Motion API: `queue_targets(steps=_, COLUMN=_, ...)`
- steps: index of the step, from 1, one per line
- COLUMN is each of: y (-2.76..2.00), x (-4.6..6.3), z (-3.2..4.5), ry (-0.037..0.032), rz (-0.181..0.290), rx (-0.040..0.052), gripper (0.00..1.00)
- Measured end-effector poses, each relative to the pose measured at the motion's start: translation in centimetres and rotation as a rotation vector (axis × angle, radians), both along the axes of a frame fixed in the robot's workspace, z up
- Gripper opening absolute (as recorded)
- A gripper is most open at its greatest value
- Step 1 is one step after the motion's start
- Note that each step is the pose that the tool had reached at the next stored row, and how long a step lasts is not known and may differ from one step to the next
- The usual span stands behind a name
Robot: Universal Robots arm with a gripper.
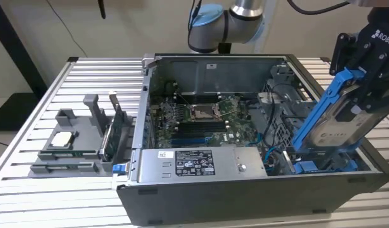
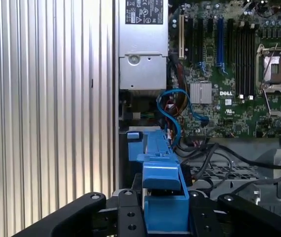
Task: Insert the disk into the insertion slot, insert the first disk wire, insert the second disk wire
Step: 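Insert the disk into the insertion slot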
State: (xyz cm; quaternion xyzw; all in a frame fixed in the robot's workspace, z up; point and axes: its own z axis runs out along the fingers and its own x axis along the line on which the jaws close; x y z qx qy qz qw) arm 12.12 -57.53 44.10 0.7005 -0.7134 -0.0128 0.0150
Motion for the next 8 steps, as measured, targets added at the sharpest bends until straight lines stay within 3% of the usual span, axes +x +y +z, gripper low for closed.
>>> queue_targets(steps=8, y=0.0, x=0.2, z=-1.21, ry=0.0, rz=0.0, rx=0.0001, gripper=0.33)
